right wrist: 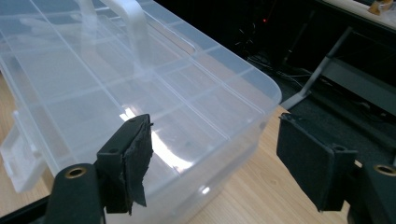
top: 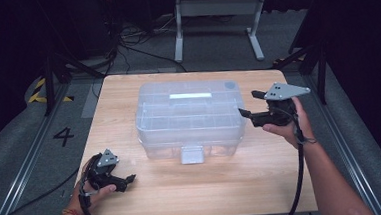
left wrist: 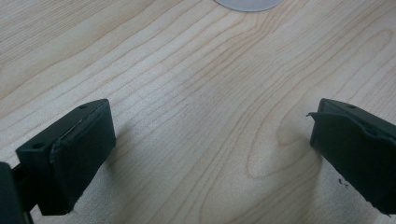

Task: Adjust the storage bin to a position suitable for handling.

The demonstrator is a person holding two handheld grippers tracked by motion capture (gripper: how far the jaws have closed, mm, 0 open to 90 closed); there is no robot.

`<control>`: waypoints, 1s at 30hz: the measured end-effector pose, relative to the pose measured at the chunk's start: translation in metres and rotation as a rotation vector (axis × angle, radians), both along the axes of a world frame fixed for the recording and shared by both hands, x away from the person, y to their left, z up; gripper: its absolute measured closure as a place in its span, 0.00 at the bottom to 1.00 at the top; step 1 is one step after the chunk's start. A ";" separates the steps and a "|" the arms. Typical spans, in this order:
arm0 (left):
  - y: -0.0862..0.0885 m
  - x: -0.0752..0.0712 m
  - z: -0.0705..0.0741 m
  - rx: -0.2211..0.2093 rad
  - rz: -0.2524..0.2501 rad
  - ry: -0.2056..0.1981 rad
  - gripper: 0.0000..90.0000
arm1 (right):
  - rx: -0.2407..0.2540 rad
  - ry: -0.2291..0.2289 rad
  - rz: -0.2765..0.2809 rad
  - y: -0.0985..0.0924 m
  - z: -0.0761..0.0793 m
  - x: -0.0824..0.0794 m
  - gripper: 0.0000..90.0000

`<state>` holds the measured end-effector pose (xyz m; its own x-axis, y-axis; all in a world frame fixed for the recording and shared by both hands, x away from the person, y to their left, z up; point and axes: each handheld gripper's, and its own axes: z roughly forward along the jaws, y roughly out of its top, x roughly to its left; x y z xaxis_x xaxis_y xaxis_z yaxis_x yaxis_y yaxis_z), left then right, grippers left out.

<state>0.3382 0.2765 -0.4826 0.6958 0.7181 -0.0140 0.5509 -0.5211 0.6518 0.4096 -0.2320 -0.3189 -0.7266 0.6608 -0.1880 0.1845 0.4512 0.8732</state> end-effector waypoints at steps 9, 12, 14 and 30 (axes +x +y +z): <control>0.000 0.000 0.000 0.000 0.001 0.000 0.01 | -0.016 0.004 0.036 0.024 0.001 0.007 0.31; 0.000 0.000 0.000 -0.001 0.001 0.000 0.01 | -0.019 0.011 0.046 0.031 0.000 0.010 0.31; 0.000 0.000 0.000 -0.001 0.001 0.000 0.01 | -0.021 0.015 0.047 0.035 0.000 0.012 0.31; 0.000 0.000 0.000 0.000 0.000 0.000 0.01 | -0.020 0.024 0.075 0.056 0.004 0.026 0.32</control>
